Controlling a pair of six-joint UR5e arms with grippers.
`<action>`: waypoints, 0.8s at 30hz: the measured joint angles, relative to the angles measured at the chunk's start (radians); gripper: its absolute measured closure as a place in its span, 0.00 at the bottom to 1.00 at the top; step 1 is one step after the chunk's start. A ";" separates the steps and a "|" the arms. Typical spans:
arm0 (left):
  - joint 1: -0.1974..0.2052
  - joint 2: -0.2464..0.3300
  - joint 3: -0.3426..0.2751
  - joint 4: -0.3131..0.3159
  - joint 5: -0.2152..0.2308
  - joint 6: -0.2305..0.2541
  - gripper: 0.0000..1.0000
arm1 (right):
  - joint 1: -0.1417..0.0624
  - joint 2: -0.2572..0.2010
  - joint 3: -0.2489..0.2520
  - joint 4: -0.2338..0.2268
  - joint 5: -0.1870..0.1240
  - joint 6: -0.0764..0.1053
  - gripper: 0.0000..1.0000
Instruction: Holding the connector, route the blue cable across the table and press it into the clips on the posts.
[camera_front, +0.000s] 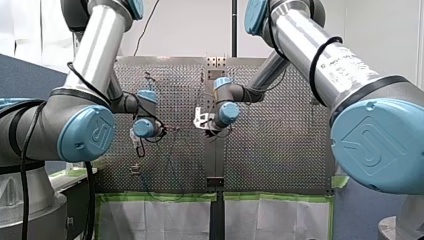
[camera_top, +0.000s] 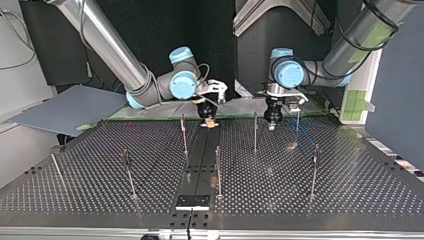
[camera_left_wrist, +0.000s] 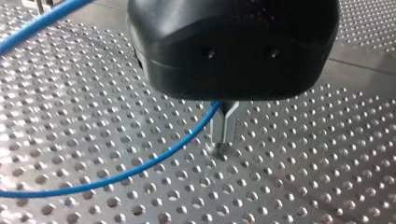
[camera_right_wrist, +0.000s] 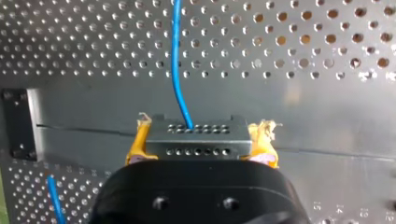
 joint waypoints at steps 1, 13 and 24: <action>0.000 -0.008 0.005 0.000 0.000 0.000 1.00 | -0.002 0.000 0.000 -0.001 0.000 0.000 1.00; 0.041 -0.043 0.088 -0.030 0.024 -0.008 1.00 | -0.035 -0.001 -0.010 -0.016 -0.006 -0.001 1.00; 0.041 -0.042 0.113 -0.067 0.014 -0.002 0.02 | -0.038 -0.001 -0.016 -0.014 -0.010 -0.006 1.00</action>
